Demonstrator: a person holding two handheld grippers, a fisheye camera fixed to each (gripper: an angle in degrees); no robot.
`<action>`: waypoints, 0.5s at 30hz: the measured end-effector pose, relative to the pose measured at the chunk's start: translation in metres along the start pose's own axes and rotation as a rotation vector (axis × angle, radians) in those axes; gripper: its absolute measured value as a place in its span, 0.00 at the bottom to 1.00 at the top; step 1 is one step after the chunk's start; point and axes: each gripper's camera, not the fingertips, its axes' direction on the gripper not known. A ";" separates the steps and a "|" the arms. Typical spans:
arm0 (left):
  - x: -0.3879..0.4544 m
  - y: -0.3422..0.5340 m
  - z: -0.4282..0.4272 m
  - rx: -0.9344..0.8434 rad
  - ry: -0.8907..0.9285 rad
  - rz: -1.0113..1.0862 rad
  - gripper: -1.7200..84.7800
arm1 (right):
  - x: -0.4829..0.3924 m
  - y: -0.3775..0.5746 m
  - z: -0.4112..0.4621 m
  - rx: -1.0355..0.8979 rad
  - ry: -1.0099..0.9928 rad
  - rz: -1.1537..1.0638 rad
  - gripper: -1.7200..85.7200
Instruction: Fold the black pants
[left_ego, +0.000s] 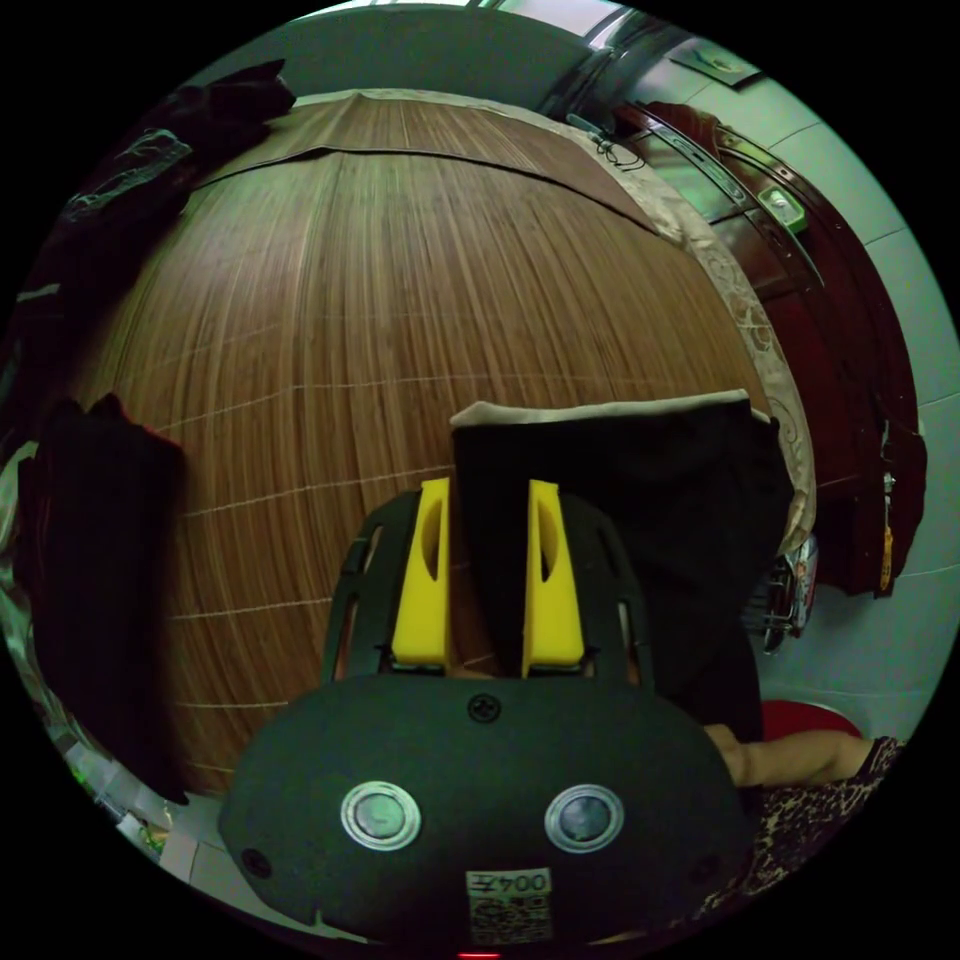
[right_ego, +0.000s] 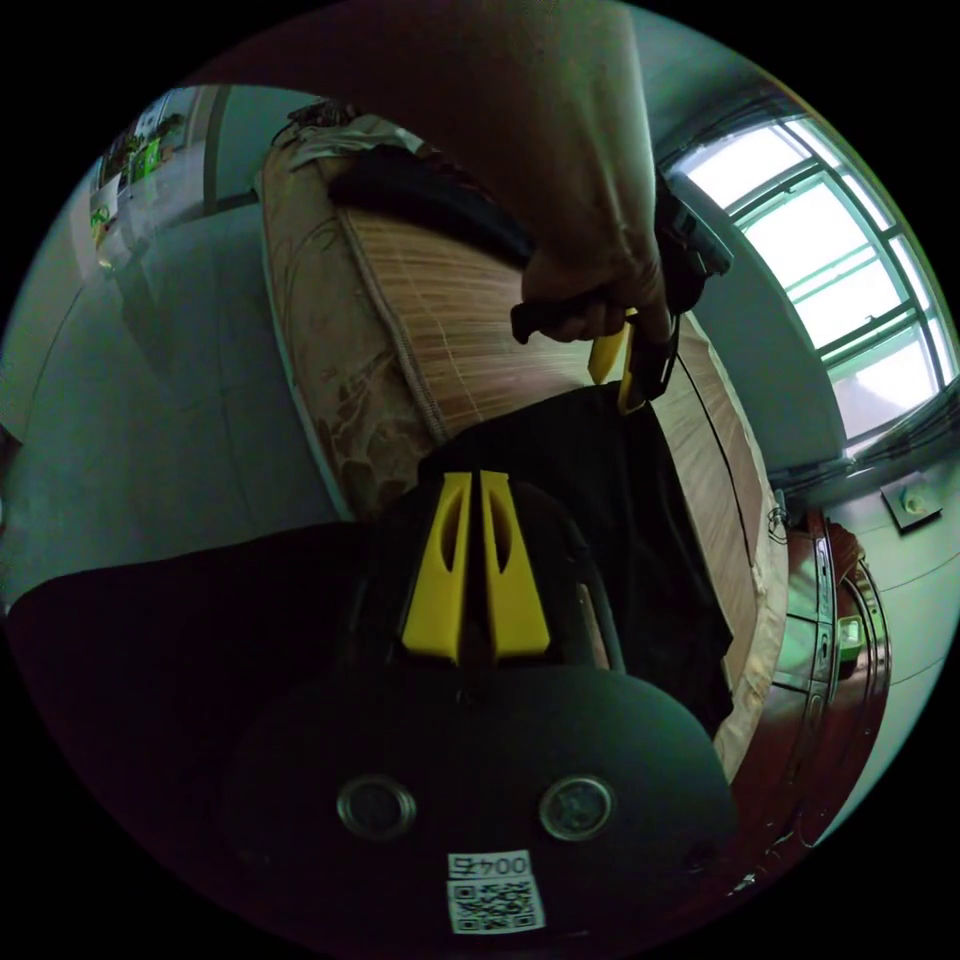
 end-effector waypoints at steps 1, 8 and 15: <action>-0.005 -0.007 0.001 0.004 0.014 -0.010 0.15 | -0.002 -0.002 0.001 0.000 -0.003 -0.001 0.03; -0.035 -0.039 0.001 0.042 0.066 -0.105 0.14 | -0.019 -0.026 0.012 -0.007 -0.029 0.000 0.03; -0.045 -0.062 -0.002 0.036 0.018 -0.132 0.11 | -0.026 -0.042 0.018 0.003 -0.065 0.032 0.05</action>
